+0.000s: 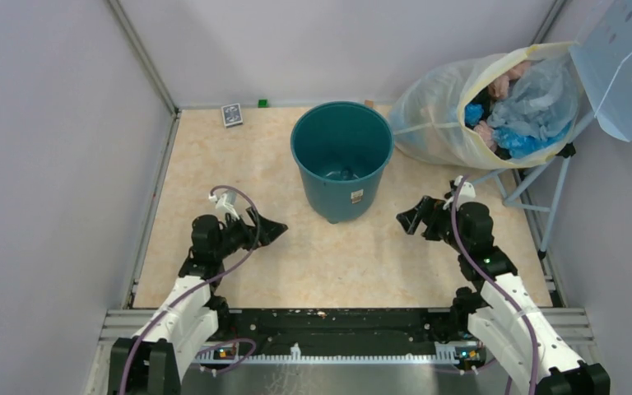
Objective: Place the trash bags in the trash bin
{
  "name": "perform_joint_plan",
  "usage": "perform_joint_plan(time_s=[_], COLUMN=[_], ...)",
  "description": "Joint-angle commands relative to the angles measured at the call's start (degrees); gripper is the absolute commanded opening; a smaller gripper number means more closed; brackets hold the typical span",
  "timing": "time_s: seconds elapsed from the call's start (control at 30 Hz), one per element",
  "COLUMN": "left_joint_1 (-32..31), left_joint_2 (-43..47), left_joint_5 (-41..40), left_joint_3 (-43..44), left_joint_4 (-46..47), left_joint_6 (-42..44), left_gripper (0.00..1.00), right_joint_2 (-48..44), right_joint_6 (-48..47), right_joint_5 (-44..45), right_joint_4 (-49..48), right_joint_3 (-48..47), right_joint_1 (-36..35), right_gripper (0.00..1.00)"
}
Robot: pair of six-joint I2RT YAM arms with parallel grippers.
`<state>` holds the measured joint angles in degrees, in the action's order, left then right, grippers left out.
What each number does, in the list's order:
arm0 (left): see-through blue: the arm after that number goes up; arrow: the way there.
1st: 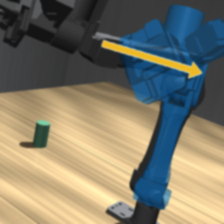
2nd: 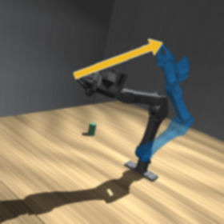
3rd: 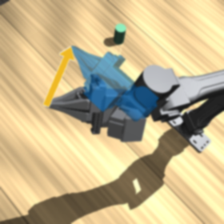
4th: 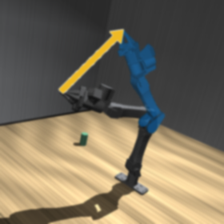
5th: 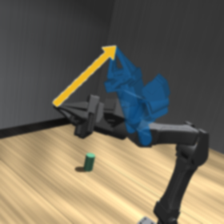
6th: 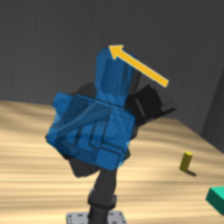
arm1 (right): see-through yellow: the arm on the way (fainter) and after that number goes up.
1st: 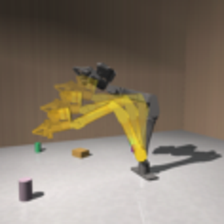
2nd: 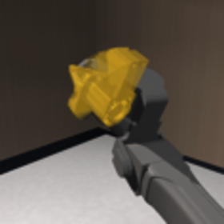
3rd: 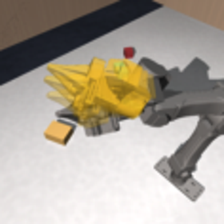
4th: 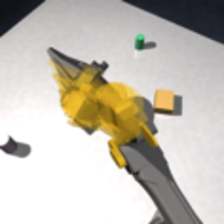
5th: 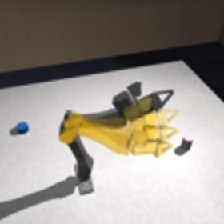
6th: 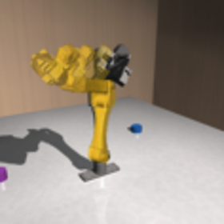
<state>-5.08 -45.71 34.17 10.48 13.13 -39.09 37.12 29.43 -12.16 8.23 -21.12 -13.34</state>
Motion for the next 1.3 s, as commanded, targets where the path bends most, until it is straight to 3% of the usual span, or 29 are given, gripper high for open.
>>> perform_joint_plan(time_s=[0.0,0.2,0.4,0.57,0.73,0.9,1.13,1.27], left_joint_1=[-1.6,-6.2,-20.0,-25.6,-27.2,-27.6,-27.5,-27.2], left_joint_2=[0.5,0.7,-0.6,-3.5,-11.2,-20.9,-30.6,-34.6], left_joint_5=[3.4,0.8,-15.8,-25.6,-28.6,-28.0,-29.3,-32.5], left_joint_3=[-1.9,-5.8,-1.5,-0.3,3.3,8.0,15.8,19.9], left_joint_4=[8.8,20.0,17.4,21.3,25.5,30.4,31.4,29.5], left_joint_6=[-3.0,-8.5,-3.8,-3.6,-3.6,-3.7,-2.3,-1.8], left_gripper=[0.99,0.99,0.99,0.99,0.99,0.99,0.99,0.99], right_joint_2=[-0.8,-1.4,-2.5,-3.0,-1.3,9.3,19.5,23.2], right_joint_6=[-2.8,-3.5,-0.2,-1.1,-2.2,-4.1,-2.1,-5.4], right_joint_5=[-1.5,1.9,13.1,21.2,30.3,38.8,52.3,60.1], right_joint_4=[-2.0,2.2,10.9,19.3,27.1,34.6,33.6,27.8], right_joint_3=[-3.9,-7.8,-14.7,-24.5,-37.9,-53.3,-65.1,-67.2], right_joint_1=[-0.2,-0.2,-0.2,-0.2,-0.2,-0.1,-0.1,0.2], right_gripper=[0.93,0.93,0.92,0.89,0.87,0.86,0.85,0.87])
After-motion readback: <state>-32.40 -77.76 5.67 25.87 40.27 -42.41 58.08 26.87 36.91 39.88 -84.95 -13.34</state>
